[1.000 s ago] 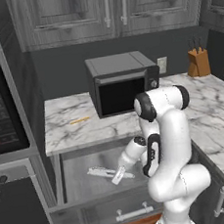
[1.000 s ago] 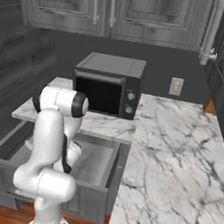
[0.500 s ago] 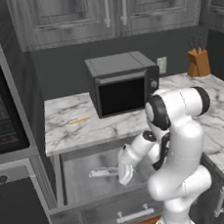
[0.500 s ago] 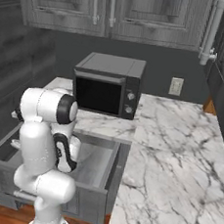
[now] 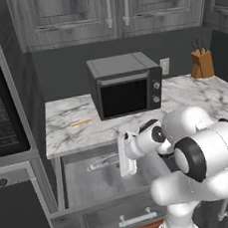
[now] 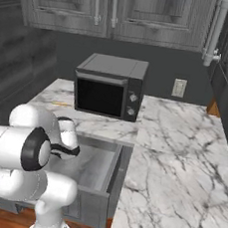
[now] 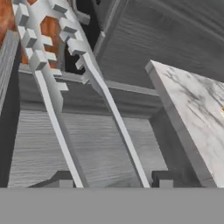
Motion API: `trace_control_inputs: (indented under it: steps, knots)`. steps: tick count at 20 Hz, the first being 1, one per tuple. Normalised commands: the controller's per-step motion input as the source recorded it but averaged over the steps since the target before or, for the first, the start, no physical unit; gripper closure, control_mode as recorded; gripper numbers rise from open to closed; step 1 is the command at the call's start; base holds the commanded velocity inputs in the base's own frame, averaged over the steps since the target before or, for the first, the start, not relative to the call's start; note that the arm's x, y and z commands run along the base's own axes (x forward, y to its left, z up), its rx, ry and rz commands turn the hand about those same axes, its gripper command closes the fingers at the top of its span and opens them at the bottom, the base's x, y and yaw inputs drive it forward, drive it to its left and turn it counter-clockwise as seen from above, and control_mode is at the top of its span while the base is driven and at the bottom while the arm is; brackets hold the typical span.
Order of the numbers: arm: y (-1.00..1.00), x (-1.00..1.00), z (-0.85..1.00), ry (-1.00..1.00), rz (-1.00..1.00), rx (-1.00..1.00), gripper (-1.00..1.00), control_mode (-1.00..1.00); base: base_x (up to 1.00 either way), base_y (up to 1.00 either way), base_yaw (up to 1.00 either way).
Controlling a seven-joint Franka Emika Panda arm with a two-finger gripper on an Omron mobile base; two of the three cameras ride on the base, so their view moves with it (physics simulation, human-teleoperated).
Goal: Pick the tongs from the drawer and place it on the counter.
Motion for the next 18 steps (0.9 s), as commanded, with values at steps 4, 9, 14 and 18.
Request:
trace_control_inputs:
  steps: [4,9,14,18]
  knots:
    - [-0.33,0.44,1.0,-0.27,0.03,0.11,1.0,-1.0,0.0,0.0,0.0]
    - [-0.5,0.83,1.0,-0.05,0.05,0.17,1.0,-1.0,0.0,0.0,0.0]
    - [-0.39,1.0,0.98,0.14,0.09,0.06,1.0,-1.0,0.0,0.0,0.0]
    - [-0.09,1.0,0.47,0.41,0.08,-0.07,1.0,-1.0,0.0,0.0,0.0]
